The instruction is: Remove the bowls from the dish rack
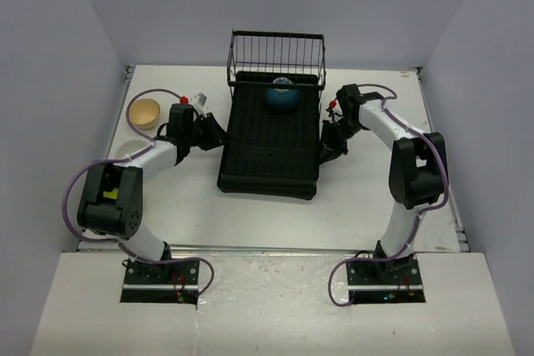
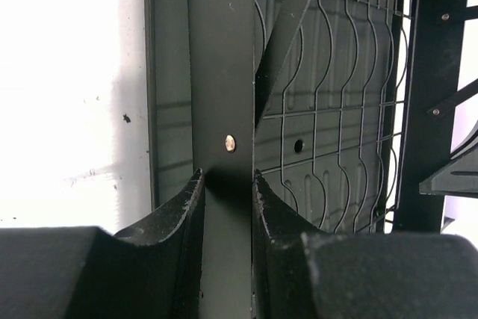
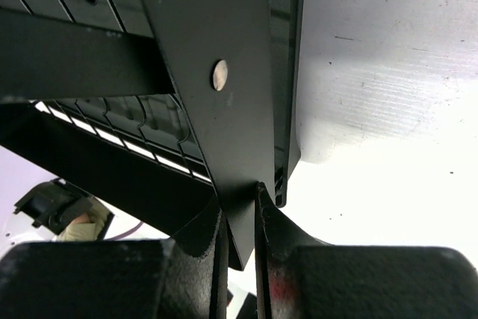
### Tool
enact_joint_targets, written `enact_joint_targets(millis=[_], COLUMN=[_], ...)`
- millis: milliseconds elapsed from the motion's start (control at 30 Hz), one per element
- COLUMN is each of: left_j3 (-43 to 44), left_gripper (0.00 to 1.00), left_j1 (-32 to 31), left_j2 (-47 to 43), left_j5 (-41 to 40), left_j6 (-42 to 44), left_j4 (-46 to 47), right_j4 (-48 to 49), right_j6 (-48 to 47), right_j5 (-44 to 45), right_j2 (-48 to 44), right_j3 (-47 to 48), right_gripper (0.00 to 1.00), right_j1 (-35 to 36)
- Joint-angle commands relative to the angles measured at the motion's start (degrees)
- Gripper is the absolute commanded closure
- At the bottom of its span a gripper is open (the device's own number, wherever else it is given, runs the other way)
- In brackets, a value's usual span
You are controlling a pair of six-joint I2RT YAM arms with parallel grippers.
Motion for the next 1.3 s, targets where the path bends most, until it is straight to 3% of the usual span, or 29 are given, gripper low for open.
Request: enact_joint_targets(millis=[0,433,733,1067,1267], left_j3=[-7.93,-16.20,-18.75,-6.72,-4.33], left_gripper=[0.78,0.78,0.78,0.77,0.75], left_j1=[-1.32,-1.50,-1.50,-1.15,-0.97], left_j2=[2.19,-1.59,-2.03,5.62,5.97], left_j5=[1.50,1.85,2.38,1.24,-0.08], left_j6=[-1.83,-1.92,-1.31,3.44,3.00], left_j4=[-15.10,-12.82,-11.68,-16.24,-17.21], right_j4=[16.11,15.23,17.16,23.84,25.34], right_j6=[5.09,4.47,5.08,10.09,9.22], right_j5=[3.64,3.73,4.70,4.70,3.64], right_j2=[5.17,5.35,2.11,-10.90,-11.88], right_j3=[3.19,4.86,-0.22,-16.92,-22.21], right_gripper=[1.00,1.00,1.00,1.00,1.00], right_j1=[-2.91,-3.44,-3.53,-3.35,-3.26])
